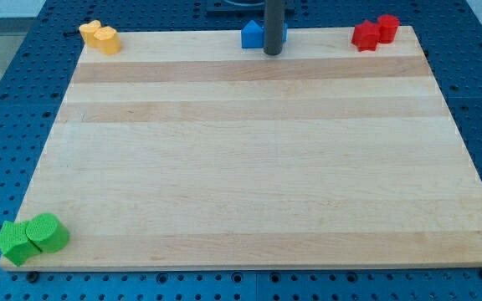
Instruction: Slide blue cube along with blue triangle left a bit
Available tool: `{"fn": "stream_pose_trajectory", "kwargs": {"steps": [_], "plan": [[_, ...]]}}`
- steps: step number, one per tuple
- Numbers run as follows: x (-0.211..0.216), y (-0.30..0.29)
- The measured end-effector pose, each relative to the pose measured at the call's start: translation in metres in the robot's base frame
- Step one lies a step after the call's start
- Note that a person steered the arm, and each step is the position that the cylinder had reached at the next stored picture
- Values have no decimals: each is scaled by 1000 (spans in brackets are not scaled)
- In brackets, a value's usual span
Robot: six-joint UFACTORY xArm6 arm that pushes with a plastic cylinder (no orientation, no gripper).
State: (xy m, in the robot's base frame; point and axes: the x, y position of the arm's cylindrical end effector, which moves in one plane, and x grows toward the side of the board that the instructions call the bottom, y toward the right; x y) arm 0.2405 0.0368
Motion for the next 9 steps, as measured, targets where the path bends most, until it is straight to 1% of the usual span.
{"fn": "stream_pose_trajectory", "kwargs": {"steps": [1,2,3,4,5,6,7,8,9], "plan": [[-3,0],[14,0],[37,-12],[40,-58],[40,-70],[40,-74],[49,-82],[75,-79],[82,-78]]}}
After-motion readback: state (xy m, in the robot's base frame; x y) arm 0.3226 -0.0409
